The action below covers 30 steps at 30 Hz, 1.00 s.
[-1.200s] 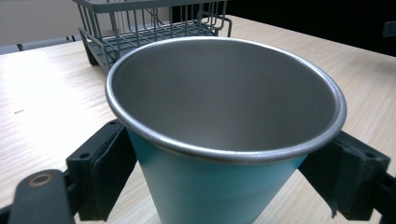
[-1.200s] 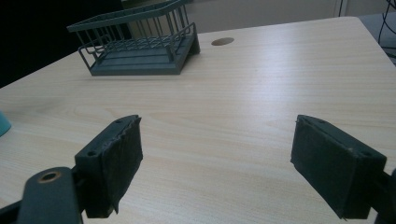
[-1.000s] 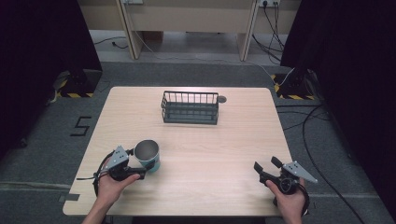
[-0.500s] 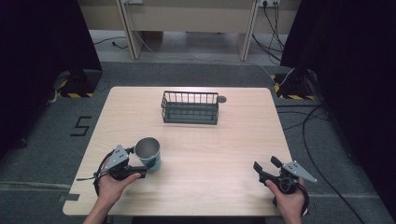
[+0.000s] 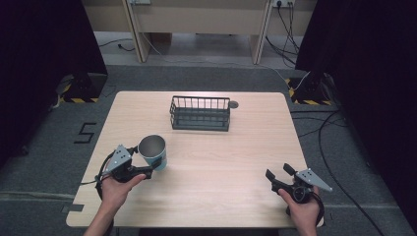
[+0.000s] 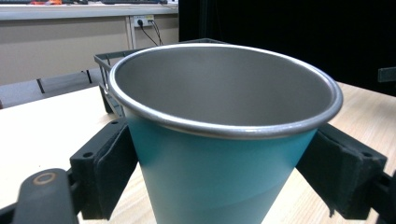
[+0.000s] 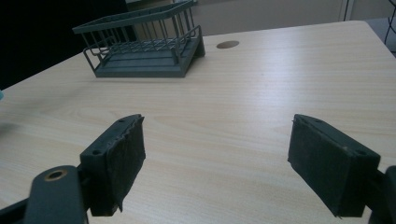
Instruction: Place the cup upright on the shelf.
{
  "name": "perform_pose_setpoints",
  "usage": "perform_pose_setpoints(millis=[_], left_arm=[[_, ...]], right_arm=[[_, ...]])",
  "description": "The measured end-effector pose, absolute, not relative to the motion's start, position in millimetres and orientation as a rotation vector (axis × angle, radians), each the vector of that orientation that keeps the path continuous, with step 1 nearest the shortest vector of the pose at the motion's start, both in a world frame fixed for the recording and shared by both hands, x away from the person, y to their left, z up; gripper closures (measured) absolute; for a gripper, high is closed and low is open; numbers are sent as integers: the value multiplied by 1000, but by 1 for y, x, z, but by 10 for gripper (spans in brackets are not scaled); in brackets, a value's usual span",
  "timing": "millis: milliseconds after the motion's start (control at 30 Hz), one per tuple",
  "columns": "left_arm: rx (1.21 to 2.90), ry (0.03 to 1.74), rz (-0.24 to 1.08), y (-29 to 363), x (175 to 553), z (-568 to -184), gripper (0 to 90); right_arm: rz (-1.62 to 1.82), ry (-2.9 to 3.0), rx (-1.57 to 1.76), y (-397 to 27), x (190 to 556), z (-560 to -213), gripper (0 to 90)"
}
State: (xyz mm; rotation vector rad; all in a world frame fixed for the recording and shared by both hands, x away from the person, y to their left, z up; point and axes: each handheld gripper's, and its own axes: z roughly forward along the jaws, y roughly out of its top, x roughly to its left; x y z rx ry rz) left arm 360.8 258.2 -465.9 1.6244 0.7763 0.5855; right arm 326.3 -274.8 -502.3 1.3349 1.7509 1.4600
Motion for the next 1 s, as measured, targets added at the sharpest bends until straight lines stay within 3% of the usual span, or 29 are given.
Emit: perform_pose_setpoints(millis=[1000], left_arm=[[1590,741,583,233,399,-444,150]], right_arm=[[1458,1742,1342,-279,325,-503,225]])
